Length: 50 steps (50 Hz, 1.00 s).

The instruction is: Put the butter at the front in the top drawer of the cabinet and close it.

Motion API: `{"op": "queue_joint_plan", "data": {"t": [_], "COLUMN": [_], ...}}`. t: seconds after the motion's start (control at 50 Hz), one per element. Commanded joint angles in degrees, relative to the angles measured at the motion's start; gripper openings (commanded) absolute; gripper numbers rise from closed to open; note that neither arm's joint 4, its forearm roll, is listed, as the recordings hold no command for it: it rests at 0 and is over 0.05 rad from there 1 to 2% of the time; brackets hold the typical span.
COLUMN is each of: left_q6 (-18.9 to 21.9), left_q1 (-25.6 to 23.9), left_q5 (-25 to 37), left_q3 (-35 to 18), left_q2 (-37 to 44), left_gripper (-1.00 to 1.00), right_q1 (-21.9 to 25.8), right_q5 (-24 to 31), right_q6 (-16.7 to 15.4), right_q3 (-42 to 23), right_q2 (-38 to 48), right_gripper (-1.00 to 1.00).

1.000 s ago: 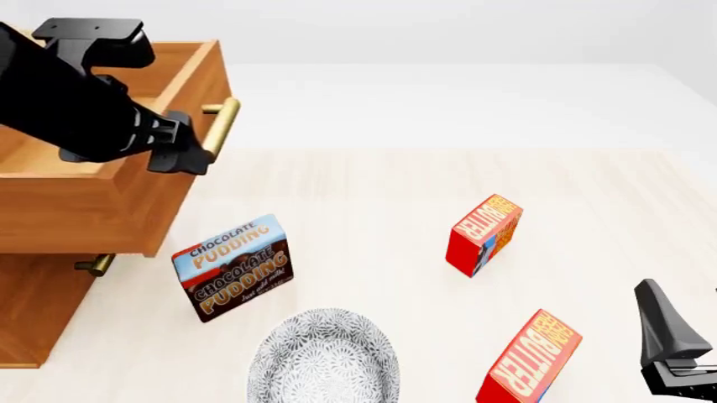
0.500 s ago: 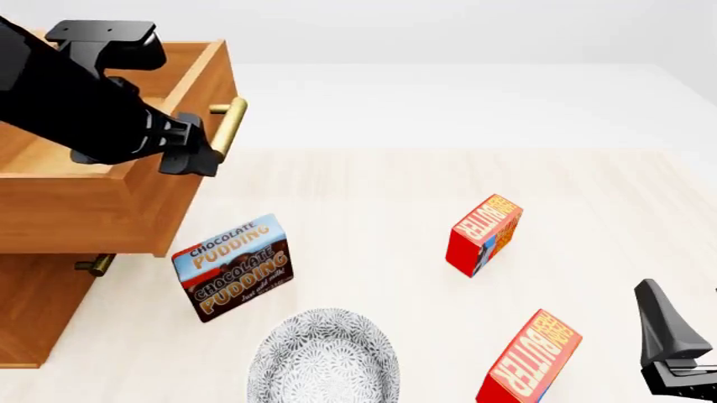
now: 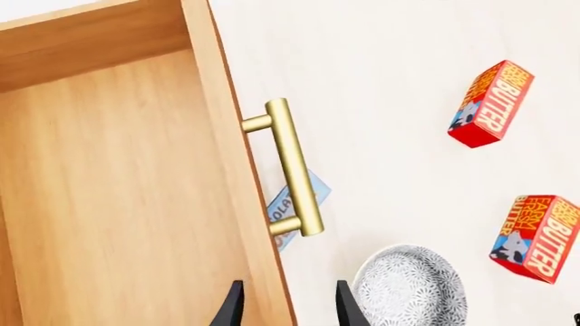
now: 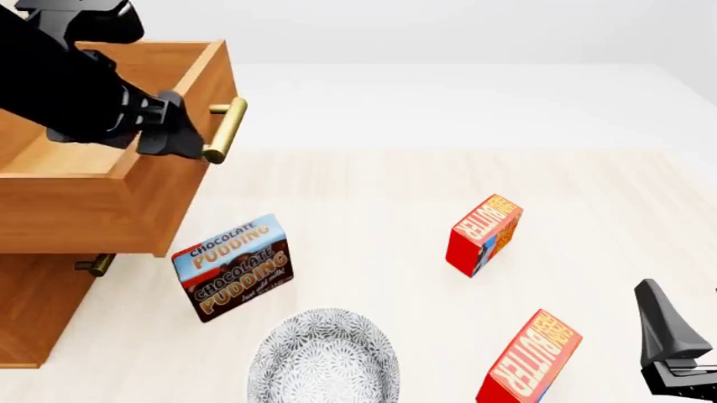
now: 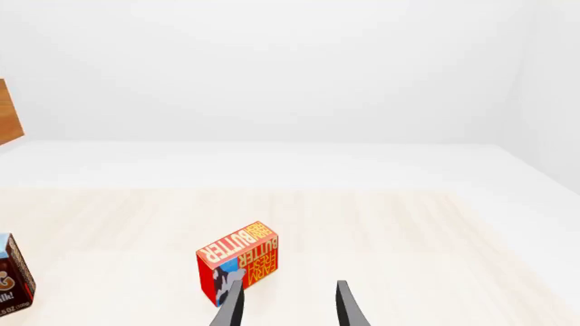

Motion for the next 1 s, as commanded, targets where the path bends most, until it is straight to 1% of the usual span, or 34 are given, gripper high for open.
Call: {"op": "queue_joint_plan", "data": {"t": [0.02, 0.12, 0.2, 0.3, 0.36, 0.48, 0.52, 0.58, 0.6, 0.64, 0.68, 0.7, 0.72, 0.74, 0.76, 0.8, 0.82, 0.84, 0.86, 0.88, 0.94, 0.96, 1.0], "left_q6": [2.1, 2.9, 3.6, 5.1, 5.1, 7.7, 7.8, 9.2, 8.5, 10.5, 10.8, 11.7, 11.7, 11.7, 12.4, 12.7, 12.0, 12.0, 12.9, 12.5, 13.7, 13.4, 13.7], "left_q1": [1.3, 1.6, 0.4, 0.3, -0.6, -1.0, -1.4, -2.7, -3.9, -2.6, -3.7, -3.9, -3.9, -5.4, -5.7, -6.2, -7.2, -7.2, -7.2, -8.8, -9.1, -11.0, -10.8], "left_q5": [2.8, 3.0, 3.0, 3.0, 3.0, 3.0, 3.0, 3.0, 3.0, 3.0, 3.0, 3.0, 3.0, 3.0, 3.0, 3.0, 3.0, 3.0, 3.0, 3.0, 3.0, 3.0, 3.0], "left_q3": [-2.9, -2.8, -2.9, -3.1, -3.1, -4.1, -4.6, -4.9, -5.4, -5.7, -6.7, -6.4, -6.4, -7.3, -7.6, -8.0, -8.8, -8.8, -8.5, -9.1, -9.7, -10.8, -11.0], "left_q2": [-0.6, -1.3, -1.8, -2.4, -2.5, -3.1, -3.2, -3.5, -3.4, -3.9, -3.9, -4.1, -4.1, -3.9, -4.0, -3.9, -3.7, -3.7, -3.7, -3.4, -3.5, -3.0, -3.0], "left_gripper": [1.0, 1.0, 1.0, 1.0, 1.0, 1.0, 1.0, 1.0, 1.0, 1.0, 1.0, 1.0, 1.0, 1.0, 1.0, 1.0, 1.0, 1.0, 1.0, 1.0, 1.0, 1.0, 1.0], "right_q1": [0.0, 0.0, 0.0, 0.0, 0.0, 0.0, 0.0, 0.0, 0.0, 0.0, 0.0, 0.0, 0.0, 0.0, 0.0, 0.0, 0.0, 0.0, 0.0, 0.0, 0.0, 0.0, 0.0], "right_q5": [0.0, 0.0, 0.0, 0.0, 0.0, 0.0, 0.0, 0.0, 0.0, 0.0, 0.0, 0.0, 0.0, 0.0, 0.0, 0.0, 0.0, 0.0, 0.0, 0.0, 0.0, 0.0, 0.0], "right_q6": [0.0, 0.0, 0.0, 0.0, 0.0, 0.0, 0.0, 0.0, 0.0, 0.0, 0.0, 0.0, 0.0, 0.0, 0.0, 0.0, 0.0, 0.0, 0.0, 0.0, 0.0, 0.0, 0.0], "right_q3": [0.0, 0.0, 0.0, 0.0, 0.0, 0.0, 0.0, 0.0, 0.0, 0.0, 0.0, 0.0, 0.0, 0.0, 0.0, 0.0, 0.0, 0.0, 0.0, 0.0, 0.0, 0.0, 0.0], "right_q2": [-0.1, -0.1, -0.1, -0.1, -0.1, -0.1, -0.1, -0.1, -0.1, -0.1, -0.1, -0.1, -0.1, -0.1, -0.1, -0.1, -0.1, -0.1, -0.1, -0.1, -0.1, -0.1, -0.1], "right_gripper": [1.0, 1.0, 1.0, 1.0, 1.0, 1.0, 1.0, 1.0, 1.0, 1.0, 1.0, 1.0, 1.0, 1.0, 1.0, 1.0, 1.0, 1.0, 1.0, 1.0, 1.0, 1.0, 1.0]}}
